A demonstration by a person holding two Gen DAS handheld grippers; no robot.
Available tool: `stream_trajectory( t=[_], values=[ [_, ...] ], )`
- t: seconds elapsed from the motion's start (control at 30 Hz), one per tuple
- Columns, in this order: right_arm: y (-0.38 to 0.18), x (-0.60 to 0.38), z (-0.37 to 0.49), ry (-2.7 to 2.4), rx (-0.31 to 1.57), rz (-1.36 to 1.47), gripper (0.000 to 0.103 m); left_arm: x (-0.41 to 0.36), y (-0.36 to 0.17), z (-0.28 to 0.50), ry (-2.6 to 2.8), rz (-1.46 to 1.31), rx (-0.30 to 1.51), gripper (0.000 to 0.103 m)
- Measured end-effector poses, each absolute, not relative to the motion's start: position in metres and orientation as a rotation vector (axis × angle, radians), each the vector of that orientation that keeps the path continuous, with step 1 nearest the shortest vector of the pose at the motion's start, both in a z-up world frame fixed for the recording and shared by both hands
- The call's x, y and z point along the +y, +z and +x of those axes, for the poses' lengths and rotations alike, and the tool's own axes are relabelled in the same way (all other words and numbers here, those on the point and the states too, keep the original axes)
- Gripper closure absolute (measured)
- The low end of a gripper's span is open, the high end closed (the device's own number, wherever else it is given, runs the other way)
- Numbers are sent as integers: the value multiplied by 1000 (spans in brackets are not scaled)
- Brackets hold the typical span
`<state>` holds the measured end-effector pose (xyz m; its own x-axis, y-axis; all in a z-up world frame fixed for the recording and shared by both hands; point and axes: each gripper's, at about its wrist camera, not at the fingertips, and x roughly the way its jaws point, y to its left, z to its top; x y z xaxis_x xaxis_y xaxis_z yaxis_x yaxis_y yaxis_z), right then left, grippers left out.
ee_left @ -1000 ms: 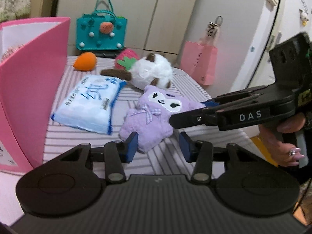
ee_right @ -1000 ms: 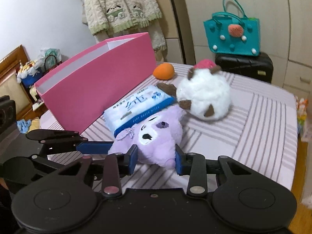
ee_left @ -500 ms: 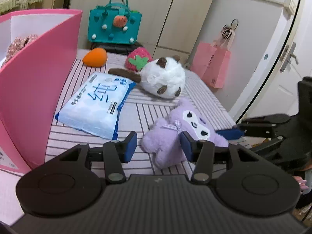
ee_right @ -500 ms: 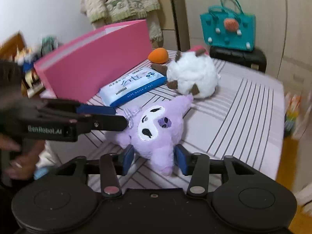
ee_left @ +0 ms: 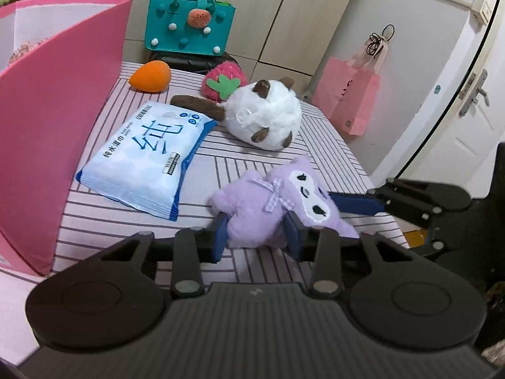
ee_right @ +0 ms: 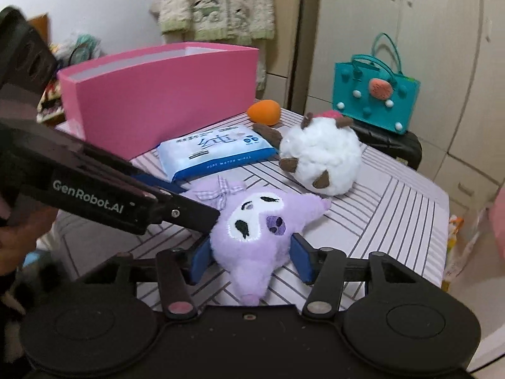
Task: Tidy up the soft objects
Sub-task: 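Carry the purple plush toy with both tools into the pink box and open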
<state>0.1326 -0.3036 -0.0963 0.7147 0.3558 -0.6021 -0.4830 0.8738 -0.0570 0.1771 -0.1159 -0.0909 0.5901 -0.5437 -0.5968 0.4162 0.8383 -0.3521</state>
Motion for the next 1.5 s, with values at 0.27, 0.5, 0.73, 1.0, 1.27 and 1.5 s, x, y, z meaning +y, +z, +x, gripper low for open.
stream_trajectory(
  t=[0.27,0.5,0.73,1.0,1.27,1.5],
  values=[
    [-96,-296,119,405,599,-185,50,-122,-83,172,-565,-125,742,70],
    [-81,-287,103,392,617,-163,50,-111,-67,162,-589,-115,767,70],
    [-58,-273,82,387,666,-143,50,-94,-47,141,-623,-116,795,70],
    [-33,-250,63,401,728,-115,49,-66,-24,118,-653,-103,826,70],
    [-3,-214,47,454,712,-179,49,-29,5,98,-652,-87,814,70],
    [22,-177,49,513,677,-231,49,11,33,87,-626,-58,765,70]
  ],
)
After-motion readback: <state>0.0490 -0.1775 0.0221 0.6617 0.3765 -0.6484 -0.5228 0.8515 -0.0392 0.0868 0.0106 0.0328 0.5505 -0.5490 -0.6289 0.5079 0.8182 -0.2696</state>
